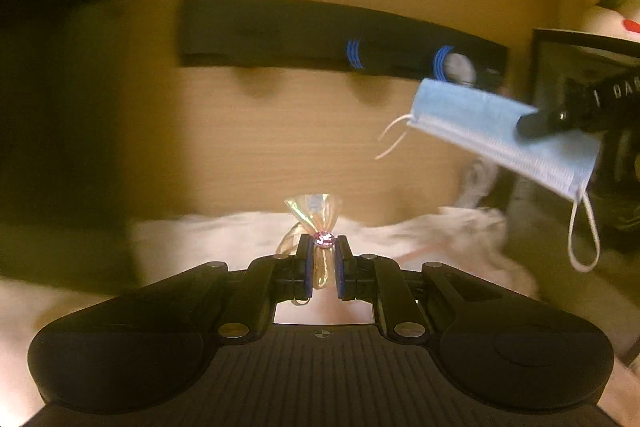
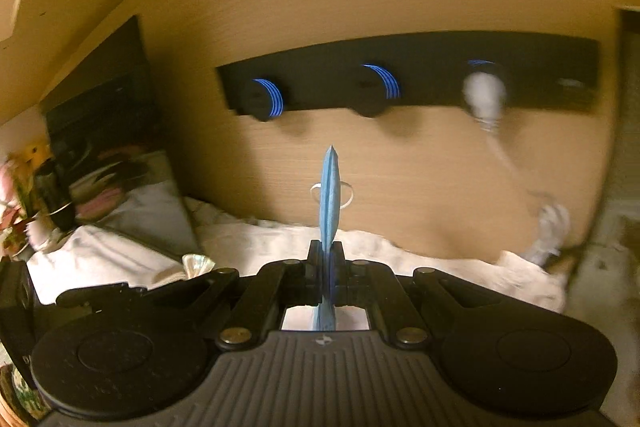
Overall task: Organize soft objects
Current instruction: 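Carry the bow and mask to the pink box while both tools open to drop them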
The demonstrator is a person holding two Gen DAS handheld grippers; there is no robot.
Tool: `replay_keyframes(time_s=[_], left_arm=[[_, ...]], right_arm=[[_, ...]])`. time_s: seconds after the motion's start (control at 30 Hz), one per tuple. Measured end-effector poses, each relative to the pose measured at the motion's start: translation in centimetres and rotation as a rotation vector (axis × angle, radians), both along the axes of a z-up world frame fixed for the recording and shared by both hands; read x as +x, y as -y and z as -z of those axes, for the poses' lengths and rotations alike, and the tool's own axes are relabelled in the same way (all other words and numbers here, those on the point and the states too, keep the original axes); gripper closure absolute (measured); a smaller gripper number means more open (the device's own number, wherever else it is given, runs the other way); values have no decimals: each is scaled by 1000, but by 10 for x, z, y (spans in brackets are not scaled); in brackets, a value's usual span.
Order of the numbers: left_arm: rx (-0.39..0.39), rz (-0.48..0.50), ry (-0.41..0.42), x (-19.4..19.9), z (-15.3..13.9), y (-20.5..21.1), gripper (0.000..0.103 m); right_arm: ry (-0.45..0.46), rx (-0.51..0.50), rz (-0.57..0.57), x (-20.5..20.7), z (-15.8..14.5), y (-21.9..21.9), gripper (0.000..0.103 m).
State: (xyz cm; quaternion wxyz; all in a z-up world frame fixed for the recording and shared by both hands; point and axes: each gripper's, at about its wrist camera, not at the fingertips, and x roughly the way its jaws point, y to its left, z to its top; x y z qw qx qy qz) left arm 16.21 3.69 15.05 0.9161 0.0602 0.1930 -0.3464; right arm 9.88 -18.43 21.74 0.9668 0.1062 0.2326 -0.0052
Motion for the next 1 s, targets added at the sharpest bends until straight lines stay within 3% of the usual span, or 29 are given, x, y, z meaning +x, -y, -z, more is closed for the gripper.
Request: replay_keyframes(time_s=[0.1, 0.17, 0.23, 0.3, 0.43, 0.53, 0.67, 0.83, 1.0], left_arm=[[-61, 96, -61, 6, 11, 42, 88], [-130, 168, -225, 20, 28, 72, 77], [-28, 167, -358, 31, 55, 104, 76], [69, 113, -336, 28, 74, 121, 80], [-14, 76, -397, 29, 77, 110, 79], [-23, 58, -379, 23, 65, 93, 79], [-54, 36, -381, 9, 53, 67, 79], [-78, -10, -402, -12, 51, 27, 79], [-45, -113, -384, -24, 57, -12, 79]], right_arm=[[-11, 0, 55, -11, 8, 19, 100], [-38, 6, 79, -13, 18, 32, 100], [-67, 6, 99, -13, 30, 38, 100], [-110, 27, 119, -7, 49, 48, 100], [-202, 91, 169, 8, 90, 64, 100], [-265, 166, 176, 23, 121, 71, 100], [-342, 186, 164, 47, 155, 68, 100], [-503, 101, 199, 80, 199, 60, 100], [-533, -101, 254, 80, 217, 50, 101]])
